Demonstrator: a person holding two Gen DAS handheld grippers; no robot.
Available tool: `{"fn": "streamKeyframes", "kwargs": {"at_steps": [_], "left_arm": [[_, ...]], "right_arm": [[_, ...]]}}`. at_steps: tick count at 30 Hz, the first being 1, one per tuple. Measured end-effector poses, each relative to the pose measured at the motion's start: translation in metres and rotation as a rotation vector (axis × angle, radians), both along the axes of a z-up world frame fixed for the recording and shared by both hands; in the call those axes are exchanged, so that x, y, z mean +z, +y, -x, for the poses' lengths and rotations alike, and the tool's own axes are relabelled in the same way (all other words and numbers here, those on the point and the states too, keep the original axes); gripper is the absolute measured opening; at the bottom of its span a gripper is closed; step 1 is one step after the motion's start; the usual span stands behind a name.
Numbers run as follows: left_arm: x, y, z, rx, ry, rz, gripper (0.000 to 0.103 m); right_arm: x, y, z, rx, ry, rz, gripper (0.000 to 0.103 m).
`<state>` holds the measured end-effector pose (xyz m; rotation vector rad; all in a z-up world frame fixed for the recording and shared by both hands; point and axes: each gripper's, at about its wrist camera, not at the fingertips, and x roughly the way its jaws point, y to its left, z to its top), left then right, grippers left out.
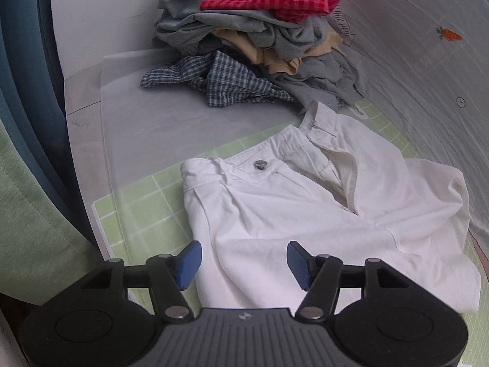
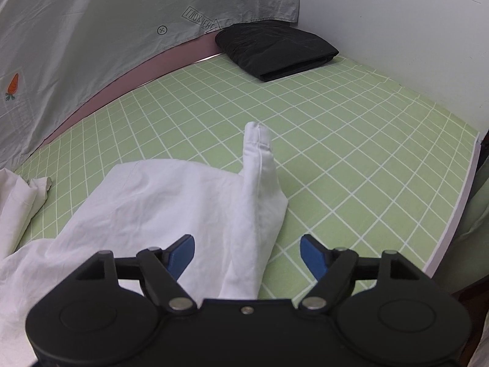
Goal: Fold clothes
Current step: 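Lay the white shirt flat on the mat and open both tools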
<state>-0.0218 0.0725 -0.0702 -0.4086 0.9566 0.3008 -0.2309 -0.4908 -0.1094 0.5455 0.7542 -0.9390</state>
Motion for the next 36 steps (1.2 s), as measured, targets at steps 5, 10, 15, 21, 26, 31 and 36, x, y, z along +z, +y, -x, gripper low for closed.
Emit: {"fn": "streamKeyframes", "kwargs": {"at_steps": [5,10,15,21,26,31,36], "left_arm": [[-0.01,-0.05,0.009,-0.106,0.028,-0.005,0.071],[-0.032,-0.098,0.023,-0.167,0.089,0.021,0.071],[-0.053,-0.137,0.034,-0.222,0.154,0.03,0.071],[-0.07,-0.172,0.038,-0.294,0.222,-0.012,0.072],[-0.081,-0.183,0.042,-0.306,0.269,-0.021,0.072],[-0.089,-0.188,0.051,-0.326,0.276,-0.061,0.076],[-0.092,-0.196,0.051,-0.358,0.31,-0.116,0.077]], "right_arm": [[0.0,-0.03,-0.009,-0.013,-0.013,0.019,0.081],[-0.009,-0.065,-0.028,-0.017,-0.007,-0.004,0.081],[-0.029,-0.092,-0.042,-0.014,0.044,-0.067,0.081],[-0.045,-0.104,-0.031,0.081,0.037,-0.168,0.023],[-0.012,-0.094,0.0,0.107,-0.008,-0.019,0.003],[0.027,-0.075,0.052,-0.029,-0.043,0.137,0.003],[-0.036,-0.088,0.069,-0.037,0.203,-0.005,0.026]]}}
